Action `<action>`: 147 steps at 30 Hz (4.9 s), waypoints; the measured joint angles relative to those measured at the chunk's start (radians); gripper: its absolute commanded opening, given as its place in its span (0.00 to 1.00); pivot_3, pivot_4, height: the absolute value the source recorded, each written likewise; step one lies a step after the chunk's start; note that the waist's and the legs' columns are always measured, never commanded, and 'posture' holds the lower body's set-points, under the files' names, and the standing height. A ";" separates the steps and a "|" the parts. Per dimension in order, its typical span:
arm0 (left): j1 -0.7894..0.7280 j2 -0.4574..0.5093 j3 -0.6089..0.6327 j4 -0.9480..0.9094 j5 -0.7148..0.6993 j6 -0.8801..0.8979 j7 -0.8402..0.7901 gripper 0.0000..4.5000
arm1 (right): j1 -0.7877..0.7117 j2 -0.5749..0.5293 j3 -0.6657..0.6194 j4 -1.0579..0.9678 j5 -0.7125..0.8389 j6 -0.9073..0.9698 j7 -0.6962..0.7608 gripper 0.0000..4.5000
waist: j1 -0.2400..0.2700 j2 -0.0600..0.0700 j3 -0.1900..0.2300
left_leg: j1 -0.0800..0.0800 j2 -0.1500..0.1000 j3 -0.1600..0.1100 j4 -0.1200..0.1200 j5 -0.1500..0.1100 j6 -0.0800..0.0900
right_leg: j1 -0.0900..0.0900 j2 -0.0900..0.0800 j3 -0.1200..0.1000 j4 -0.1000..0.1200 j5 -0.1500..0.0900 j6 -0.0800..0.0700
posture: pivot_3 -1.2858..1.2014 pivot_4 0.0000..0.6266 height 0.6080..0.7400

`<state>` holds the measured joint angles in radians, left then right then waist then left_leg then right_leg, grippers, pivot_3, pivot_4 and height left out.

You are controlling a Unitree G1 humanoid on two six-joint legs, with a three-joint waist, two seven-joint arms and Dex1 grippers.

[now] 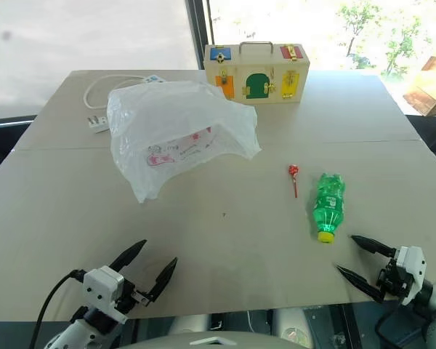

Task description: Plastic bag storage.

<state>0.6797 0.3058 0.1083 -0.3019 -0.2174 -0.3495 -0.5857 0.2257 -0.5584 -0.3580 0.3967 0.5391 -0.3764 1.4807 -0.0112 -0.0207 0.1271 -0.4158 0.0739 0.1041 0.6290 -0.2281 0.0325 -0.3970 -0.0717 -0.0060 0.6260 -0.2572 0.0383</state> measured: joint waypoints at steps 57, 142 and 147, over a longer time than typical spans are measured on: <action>-0.451 -0.023 0.071 -0.137 0.076 0.372 0.367 1.00 | -0.123 -0.036 0.115 -0.703 0.194 0.505 -0.313 0.99 | 0.025 0.000 0.012 | -0.002 -0.002 -0.002 0.015 0.003 0.005 | 0.001 0.008 0.000 0.016 0.000 0.001 | 0.52 0.24 0.94; -0.552 -0.069 -0.069 -0.206 -0.169 0.569 0.195 0.00 | -0.719 0.125 0.497 -0.592 0.018 1.276 -0.822 0.72 | -0.006 0.000 0.014 | -0.016 0.001 -0.006 0.024 0.003 0.005 | -0.011 0.017 0.002 0.023 0.003 0.006 | 0.52 0.24 0.94; -0.481 0.014 -0.084 -0.248 -0.220 0.587 0.086 0.00 | -0.922 0.317 0.499 -0.254 -0.029 1.235 -0.858 0.72 | 0.000 0.002 0.017 | -0.017 0.001 -0.001 0.024 0.003 0.005 | -0.017 0.017 0.003 0.031 0.003 0.006 | 0.52 0.24 0.94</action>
<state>0.1990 0.3196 0.0244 -0.5500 -0.4374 0.2370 -0.4997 -0.6963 -0.2414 0.1414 0.1431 0.5099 0.8587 0.6223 -0.0117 -0.0192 0.1440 -0.4331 0.0749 0.1033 0.6526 -0.2247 0.0375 -0.4141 -0.0550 -0.0025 0.6573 -0.2542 0.0439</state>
